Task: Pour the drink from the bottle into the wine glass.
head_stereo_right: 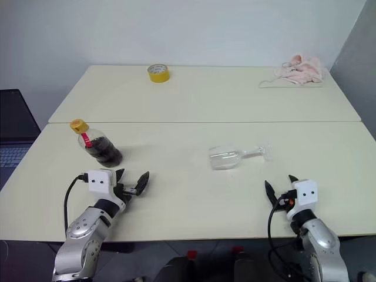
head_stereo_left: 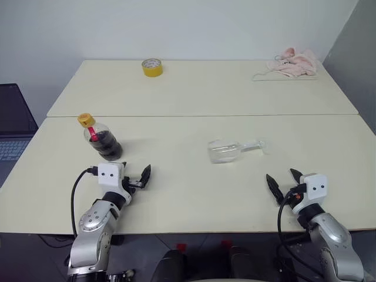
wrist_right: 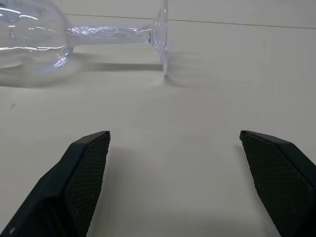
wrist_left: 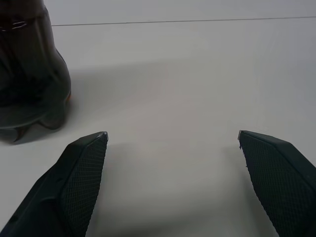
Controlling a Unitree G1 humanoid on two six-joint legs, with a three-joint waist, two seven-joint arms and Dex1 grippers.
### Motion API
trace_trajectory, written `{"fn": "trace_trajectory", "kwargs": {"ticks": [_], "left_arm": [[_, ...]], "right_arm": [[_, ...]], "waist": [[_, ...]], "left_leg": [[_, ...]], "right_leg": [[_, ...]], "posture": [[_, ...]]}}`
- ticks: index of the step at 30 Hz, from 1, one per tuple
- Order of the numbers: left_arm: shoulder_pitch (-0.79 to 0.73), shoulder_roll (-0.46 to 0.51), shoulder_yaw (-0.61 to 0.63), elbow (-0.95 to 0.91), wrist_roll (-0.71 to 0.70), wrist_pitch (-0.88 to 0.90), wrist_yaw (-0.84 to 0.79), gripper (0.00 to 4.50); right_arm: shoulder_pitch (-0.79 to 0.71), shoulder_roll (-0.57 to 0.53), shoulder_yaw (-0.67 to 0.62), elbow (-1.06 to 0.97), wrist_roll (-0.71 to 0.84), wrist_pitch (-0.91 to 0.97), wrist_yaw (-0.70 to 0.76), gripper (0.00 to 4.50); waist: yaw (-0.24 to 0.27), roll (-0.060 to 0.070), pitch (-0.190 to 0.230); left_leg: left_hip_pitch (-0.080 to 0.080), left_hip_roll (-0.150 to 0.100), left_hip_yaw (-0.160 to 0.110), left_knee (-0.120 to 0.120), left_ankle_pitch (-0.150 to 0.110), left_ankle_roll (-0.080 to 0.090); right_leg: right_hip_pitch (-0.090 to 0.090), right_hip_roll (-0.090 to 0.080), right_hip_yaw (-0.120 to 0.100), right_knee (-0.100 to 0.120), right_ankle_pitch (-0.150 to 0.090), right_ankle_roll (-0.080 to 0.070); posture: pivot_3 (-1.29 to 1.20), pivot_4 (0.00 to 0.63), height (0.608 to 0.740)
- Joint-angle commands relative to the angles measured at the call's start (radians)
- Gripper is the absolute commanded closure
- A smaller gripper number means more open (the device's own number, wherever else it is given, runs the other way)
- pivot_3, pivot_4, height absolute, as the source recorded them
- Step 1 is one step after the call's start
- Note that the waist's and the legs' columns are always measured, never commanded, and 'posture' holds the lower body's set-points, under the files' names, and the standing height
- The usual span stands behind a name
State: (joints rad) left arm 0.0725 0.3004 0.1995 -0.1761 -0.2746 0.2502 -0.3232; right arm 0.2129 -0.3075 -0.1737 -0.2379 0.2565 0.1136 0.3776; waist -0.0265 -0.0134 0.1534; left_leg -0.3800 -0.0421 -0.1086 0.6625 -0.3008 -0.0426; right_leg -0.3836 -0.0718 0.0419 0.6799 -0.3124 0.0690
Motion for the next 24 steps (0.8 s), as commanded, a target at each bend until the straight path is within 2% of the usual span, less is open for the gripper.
{"fn": "trace_trajectory", "kwargs": {"ticks": [1, 7, 13, 17, 24], "left_arm": [[0.021, 0.004, -0.012, -0.024, 0.030, -0.053, -0.006, 0.02], [0.032, 0.004, -0.016, -0.024, 0.058, -0.046, 0.015, 0.02], [0.032, -0.010, 0.014, -0.032, 0.001, -0.019, 0.001, 0.02], [0.025, -0.036, 0.066, -0.042, -0.023, -0.073, 0.031, 0.02], [0.036, -0.052, 0.072, -0.103, -0.029, -0.090, 0.042, 0.02]], "right_arm": [[-0.010, -0.009, -0.013, -0.022, 0.003, -0.026, 0.009, 0.00], [-0.005, -0.008, -0.008, -0.029, 0.002, -0.021, 0.014, 0.00], [0.004, -0.007, 0.006, -0.043, 0.010, -0.021, 0.037, 0.00], [0.021, -0.017, 0.031, -0.073, 0.021, -0.027, 0.082, 0.00], [0.022, -0.051, 0.064, -0.157, 0.038, -0.002, 0.139, 0.00]], "waist": [[0.000, 0.000, 0.000], [0.000, 0.000, 0.000], [0.000, 0.000, 0.000], [0.000, 0.000, 0.000], [0.000, 0.000, 0.000]], "left_leg": [[0.000, 0.000, 0.000, 0.000, 0.000, 0.000], [0.000, 0.000, 0.000, 0.000, 0.000, 0.000], [0.000, 0.000, 0.000, 0.000, 0.000, 0.000], [0.000, 0.000, 0.000, 0.000, 0.000, 0.000], [0.000, 0.000, 0.000, 0.000, 0.000, 0.000]], "right_leg": [[0.000, 0.000, 0.000, 0.000, 0.000, 0.000], [0.000, 0.000, 0.000, 0.000, 0.000, 0.000], [0.000, 0.000, 0.000, 0.000, 0.000, 0.000], [0.000, 0.000, 0.000, 0.000, 0.000, 0.000], [0.000, 0.000, 0.000, 0.000, 0.000, 0.000]], "posture": [[0.00, 0.150, 0.740], [0.00, 0.150, 0.740], [0.00, 0.150, 0.740], [0.00, 0.150, 0.740], [0.00, 0.150, 0.740]]}}
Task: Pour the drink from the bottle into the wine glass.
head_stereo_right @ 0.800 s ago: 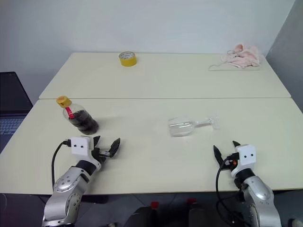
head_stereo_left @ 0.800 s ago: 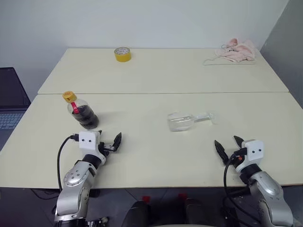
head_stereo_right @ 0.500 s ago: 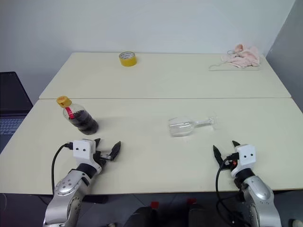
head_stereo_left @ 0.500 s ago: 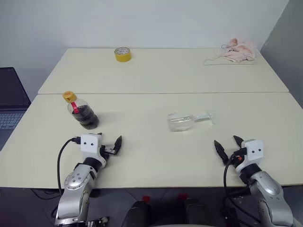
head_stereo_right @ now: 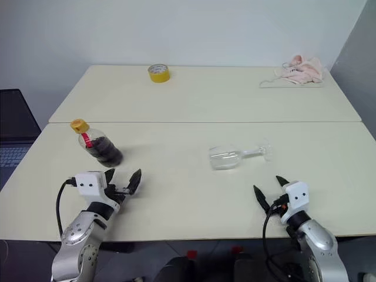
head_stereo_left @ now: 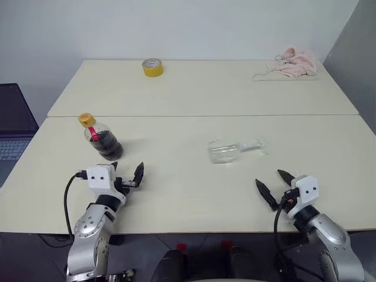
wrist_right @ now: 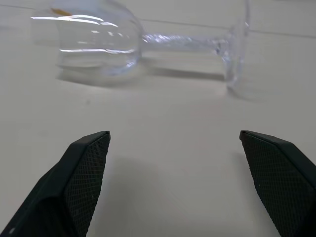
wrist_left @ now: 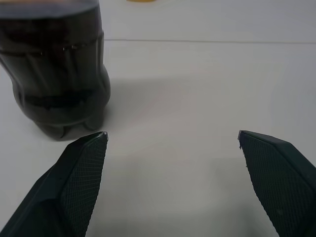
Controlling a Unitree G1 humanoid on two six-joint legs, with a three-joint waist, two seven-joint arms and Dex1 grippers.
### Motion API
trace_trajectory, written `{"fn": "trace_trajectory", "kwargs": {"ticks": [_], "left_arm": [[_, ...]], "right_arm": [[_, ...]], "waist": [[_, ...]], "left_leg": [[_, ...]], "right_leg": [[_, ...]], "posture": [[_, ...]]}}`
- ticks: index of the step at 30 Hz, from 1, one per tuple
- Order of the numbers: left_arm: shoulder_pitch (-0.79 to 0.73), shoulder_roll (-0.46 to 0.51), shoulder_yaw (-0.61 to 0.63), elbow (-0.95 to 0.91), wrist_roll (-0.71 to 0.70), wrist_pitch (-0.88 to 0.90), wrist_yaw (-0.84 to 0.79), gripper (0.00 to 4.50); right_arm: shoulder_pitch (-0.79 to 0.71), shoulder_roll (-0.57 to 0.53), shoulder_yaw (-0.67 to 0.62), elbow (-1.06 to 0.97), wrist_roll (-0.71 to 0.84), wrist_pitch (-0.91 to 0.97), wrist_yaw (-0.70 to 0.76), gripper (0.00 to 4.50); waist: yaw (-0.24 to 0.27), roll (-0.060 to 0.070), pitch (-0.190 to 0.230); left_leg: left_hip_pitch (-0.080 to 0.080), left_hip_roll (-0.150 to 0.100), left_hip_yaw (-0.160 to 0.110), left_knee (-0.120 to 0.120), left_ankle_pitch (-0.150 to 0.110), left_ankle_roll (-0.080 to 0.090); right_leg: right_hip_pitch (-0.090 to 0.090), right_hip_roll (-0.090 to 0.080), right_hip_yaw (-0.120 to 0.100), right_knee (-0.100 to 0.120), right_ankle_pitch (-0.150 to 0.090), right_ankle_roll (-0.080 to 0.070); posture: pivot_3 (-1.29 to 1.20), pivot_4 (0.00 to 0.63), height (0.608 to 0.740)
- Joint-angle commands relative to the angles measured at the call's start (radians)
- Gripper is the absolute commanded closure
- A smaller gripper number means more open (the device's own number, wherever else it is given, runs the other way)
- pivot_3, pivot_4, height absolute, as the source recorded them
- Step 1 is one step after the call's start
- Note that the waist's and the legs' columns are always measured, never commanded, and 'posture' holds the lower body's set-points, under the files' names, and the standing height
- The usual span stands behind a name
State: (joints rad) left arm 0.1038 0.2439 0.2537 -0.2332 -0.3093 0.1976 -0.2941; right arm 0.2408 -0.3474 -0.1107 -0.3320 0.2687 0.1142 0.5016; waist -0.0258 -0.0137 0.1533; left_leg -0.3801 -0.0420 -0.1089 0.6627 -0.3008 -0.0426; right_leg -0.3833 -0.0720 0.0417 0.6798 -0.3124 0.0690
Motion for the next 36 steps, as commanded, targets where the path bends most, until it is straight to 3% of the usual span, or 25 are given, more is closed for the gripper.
{"fn": "trace_trajectory", "kwargs": {"ticks": [1, 14, 23, 36], "left_arm": [[0.009, 0.006, 0.021, -0.046, 0.004, -0.044, 0.009, 0.02], [0.023, -0.010, 0.125, 0.002, 0.012, -0.124, 0.109, 0.02], [-0.069, 0.058, 0.090, 0.085, 0.035, -0.054, 0.098, 0.02], [-0.171, 0.074, 0.129, 0.121, 0.001, 0.034, 0.130, 0.02]], "right_arm": [[-0.006, -0.015, 0.003, -0.073, 0.029, 0.003, 0.019, 0.00], [-0.020, -0.193, 0.031, -0.228, 0.133, 0.116, 0.184, 0.00], [-0.084, -0.189, 0.069, -0.172, 0.111, 0.092, 0.212, 0.00], [-0.154, -0.200, 0.083, -0.185, 0.142, 0.130, 0.229, 0.00]], "waist": [[-0.001, 0.000, 0.000], [0.000, -0.001, -0.001], [0.003, -0.003, -0.001], [0.000, -0.003, -0.001]], "left_leg": [[0.000, 0.000, 0.000, 0.000, 0.000, 0.000], [0.000, 0.000, -0.001, 0.000, 0.000, 0.000], [0.000, 0.000, -0.002, 0.000, 0.000, 0.000], [0.000, 0.000, -0.001, 0.000, 0.000, 0.000]], "right_leg": [[0.000, 0.000, 0.000, 0.000, 0.000, 0.000], [0.001, 0.000, -0.001, -0.001, 0.000, 0.000], [0.002, 0.000, -0.002, -0.001, 0.000, 0.000], [0.001, 0.000, -0.001, -0.001, 0.000, 0.000]], "posture": [[0.00, 0.150, 0.740], [0.00, 0.150, 0.740], [0.00, 0.150, 0.740], [0.00, 0.150, 0.740]]}}
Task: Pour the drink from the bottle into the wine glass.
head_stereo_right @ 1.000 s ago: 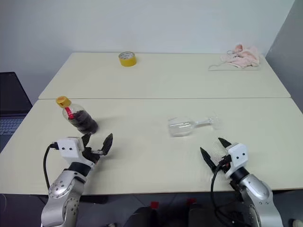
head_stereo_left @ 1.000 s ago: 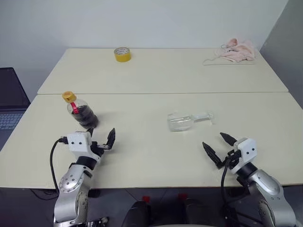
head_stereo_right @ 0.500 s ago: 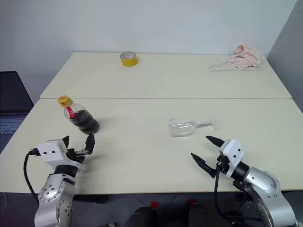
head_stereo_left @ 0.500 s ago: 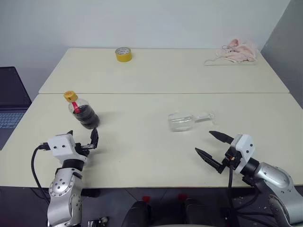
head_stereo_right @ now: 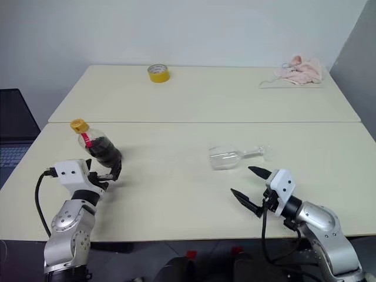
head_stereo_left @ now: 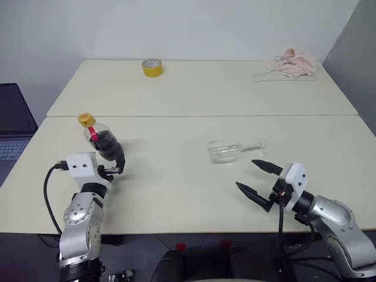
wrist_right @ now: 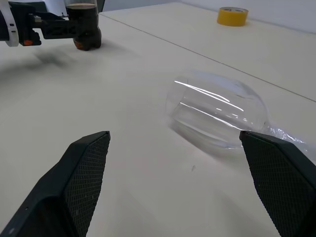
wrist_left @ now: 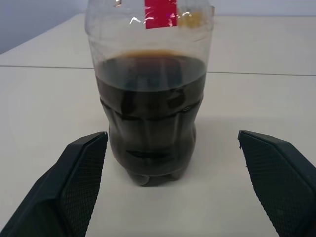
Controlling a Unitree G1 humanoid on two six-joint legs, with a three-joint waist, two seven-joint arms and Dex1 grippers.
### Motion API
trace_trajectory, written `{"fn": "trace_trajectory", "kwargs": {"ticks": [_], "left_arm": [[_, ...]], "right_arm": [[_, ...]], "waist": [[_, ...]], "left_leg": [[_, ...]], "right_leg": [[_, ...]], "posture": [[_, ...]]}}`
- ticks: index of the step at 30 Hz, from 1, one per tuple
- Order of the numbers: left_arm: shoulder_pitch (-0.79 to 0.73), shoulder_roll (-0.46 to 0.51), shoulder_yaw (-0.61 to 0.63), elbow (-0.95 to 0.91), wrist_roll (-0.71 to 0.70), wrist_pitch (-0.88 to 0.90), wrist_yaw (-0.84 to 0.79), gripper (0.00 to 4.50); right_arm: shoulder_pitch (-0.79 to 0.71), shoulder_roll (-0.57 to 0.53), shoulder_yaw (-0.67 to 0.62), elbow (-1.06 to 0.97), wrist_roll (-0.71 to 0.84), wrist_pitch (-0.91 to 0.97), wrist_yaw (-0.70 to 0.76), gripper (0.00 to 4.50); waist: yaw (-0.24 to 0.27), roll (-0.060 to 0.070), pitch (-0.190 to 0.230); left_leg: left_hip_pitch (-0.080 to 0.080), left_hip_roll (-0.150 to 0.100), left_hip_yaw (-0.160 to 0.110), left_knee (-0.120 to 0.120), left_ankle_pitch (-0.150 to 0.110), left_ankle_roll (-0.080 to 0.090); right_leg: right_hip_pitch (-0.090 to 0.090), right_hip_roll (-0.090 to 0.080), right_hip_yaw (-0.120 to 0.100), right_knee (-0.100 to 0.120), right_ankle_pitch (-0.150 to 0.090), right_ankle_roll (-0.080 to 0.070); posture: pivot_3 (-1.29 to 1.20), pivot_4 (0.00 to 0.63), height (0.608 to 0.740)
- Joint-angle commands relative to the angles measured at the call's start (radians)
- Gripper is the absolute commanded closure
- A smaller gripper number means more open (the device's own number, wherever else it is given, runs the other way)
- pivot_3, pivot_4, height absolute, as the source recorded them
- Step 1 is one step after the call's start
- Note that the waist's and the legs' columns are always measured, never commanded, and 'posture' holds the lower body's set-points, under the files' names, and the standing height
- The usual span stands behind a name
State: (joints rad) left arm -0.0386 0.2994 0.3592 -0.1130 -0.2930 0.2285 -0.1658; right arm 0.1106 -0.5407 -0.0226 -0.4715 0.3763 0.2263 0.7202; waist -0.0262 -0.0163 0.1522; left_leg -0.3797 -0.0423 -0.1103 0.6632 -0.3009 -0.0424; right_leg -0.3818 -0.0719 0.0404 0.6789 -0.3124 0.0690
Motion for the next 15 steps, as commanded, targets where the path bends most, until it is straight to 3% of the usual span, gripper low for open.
{"fn": "trace_trajectory", "kwargs": {"ticks": [1, 15], "left_arm": [[-0.037, 0.021, 0.027, 0.008, -0.016, 0.007, 0.002, 0.02], [-0.148, 0.081, 0.003, 0.136, 0.034, 0.013, -0.016, 0.02]], "right_arm": [[-0.030, -0.007, -0.005, -0.053, 0.043, 0.030, 0.009, 0.00], [-0.137, -0.043, 0.044, -0.120, 0.118, 0.157, 0.049, 0.00]], "waist": [[0.001, 0.000, 0.000], [0.000, 0.000, 0.000]], "left_leg": [[0.000, 0.000, 0.000, 0.000, 0.000, 0.000], [0.000, 0.000, 0.000, 0.000, 0.000, 0.000]], "right_leg": [[0.000, 0.000, 0.000, 0.000, 0.000, 0.000], [-0.001, 0.000, 0.000, 0.000, 0.000, 0.000]], "posture": [[0.00, 0.150, 0.740], [0.00, 0.150, 0.740]]}}
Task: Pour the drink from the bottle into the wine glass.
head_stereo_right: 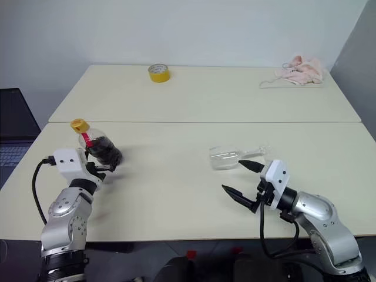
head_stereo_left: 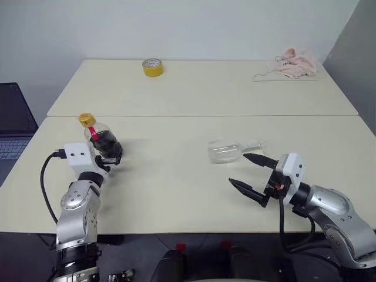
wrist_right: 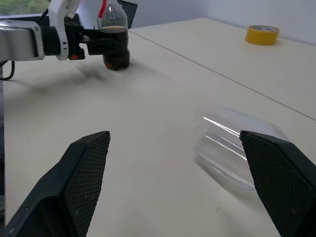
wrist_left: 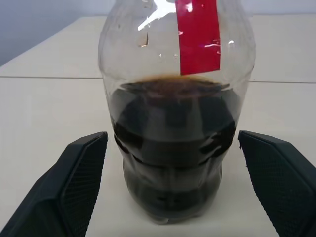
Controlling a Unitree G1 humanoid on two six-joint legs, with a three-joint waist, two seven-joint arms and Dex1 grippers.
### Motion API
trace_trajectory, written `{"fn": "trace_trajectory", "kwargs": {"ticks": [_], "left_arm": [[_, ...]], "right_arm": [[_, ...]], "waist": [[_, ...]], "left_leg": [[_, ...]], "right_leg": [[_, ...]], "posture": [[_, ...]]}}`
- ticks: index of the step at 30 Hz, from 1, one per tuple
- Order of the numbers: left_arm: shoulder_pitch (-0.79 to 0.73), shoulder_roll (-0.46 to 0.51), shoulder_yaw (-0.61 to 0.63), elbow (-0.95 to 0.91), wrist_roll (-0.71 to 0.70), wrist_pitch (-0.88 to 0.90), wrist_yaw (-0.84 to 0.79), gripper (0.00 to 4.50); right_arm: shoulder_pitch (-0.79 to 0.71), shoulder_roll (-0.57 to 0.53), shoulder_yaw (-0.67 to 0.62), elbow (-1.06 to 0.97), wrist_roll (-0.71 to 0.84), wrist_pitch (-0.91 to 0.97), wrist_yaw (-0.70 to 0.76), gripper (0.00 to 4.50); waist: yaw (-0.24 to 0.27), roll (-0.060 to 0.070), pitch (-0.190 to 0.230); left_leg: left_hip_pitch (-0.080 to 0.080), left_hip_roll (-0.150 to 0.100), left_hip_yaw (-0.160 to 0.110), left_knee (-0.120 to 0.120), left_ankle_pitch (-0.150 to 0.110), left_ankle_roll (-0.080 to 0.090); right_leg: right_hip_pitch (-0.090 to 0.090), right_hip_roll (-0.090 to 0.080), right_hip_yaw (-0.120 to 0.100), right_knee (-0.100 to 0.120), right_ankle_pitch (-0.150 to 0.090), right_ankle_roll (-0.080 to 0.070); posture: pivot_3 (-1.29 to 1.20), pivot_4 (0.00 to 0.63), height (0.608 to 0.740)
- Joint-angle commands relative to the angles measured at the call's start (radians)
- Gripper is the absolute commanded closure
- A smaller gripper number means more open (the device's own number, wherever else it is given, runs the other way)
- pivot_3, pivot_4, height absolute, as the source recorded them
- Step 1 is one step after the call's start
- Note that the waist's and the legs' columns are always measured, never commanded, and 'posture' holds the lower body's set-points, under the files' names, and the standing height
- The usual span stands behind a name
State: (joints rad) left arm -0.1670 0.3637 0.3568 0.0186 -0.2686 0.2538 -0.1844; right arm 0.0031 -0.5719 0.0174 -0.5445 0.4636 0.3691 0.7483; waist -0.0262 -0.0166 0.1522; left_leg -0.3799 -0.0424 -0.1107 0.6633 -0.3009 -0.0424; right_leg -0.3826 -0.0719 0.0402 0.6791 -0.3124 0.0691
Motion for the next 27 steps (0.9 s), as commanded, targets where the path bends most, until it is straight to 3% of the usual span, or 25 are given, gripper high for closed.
{"fn": "trace_trajectory", "kwargs": {"ticks": [1, 18, 24, 27], "left_arm": [[-0.027, 0.018, 0.003, 0.018, 0.013, -0.015, 0.001, 0.02], [-0.115, 0.050, -0.001, 0.210, 0.015, -0.108, -0.068, 0.02], [-0.116, 0.048, -0.005, 0.213, 0.009, -0.120, -0.095, 1.43], [-0.115, 0.047, -0.008, 0.208, 0.006, -0.122, -0.110, 1.87]], "right_arm": [[-0.041, -0.016, 0.010, -0.046, 0.030, 0.017, 0.027, 0.00], [-0.075, -0.022, 0.040, -0.032, 0.004, 0.008, 0.043, 0.00], [-0.096, -0.020, 0.046, -0.040, 0.002, 0.027, 0.030, 0.00], [-0.102, -0.018, 0.049, -0.044, 0.001, 0.033, 0.026, 0.00]], "waist": [[0.000, 0.000, 0.000], [-0.001, -0.001, 0.000], [-0.001, -0.001, 0.000], [0.000, -0.001, 0.000]], "left_leg": [[0.000, 0.000, 0.000, 0.000, 0.000, 0.000], [-0.001, 0.000, 0.000, 0.000, 0.000, 0.000], [-0.001, 0.000, 0.000, 0.000, 0.000, 0.000], [-0.001, 0.000, 0.000, 0.000, 0.000, 0.000]], "right_leg": [[0.000, 0.000, 0.000, 0.000, 0.000, 0.000], [-0.002, 0.000, 0.000, 0.001, 0.000, 0.000], [-0.002, 0.000, 0.000, 0.001, 0.000, 0.000], [-0.002, 0.000, 0.000, 0.001, 0.000, 0.000]], "posture": [[0.00, 0.150, 0.740], [0.00, 0.150, 0.740], [0.00, 0.150, 0.740], [0.00, 0.150, 0.740]]}}
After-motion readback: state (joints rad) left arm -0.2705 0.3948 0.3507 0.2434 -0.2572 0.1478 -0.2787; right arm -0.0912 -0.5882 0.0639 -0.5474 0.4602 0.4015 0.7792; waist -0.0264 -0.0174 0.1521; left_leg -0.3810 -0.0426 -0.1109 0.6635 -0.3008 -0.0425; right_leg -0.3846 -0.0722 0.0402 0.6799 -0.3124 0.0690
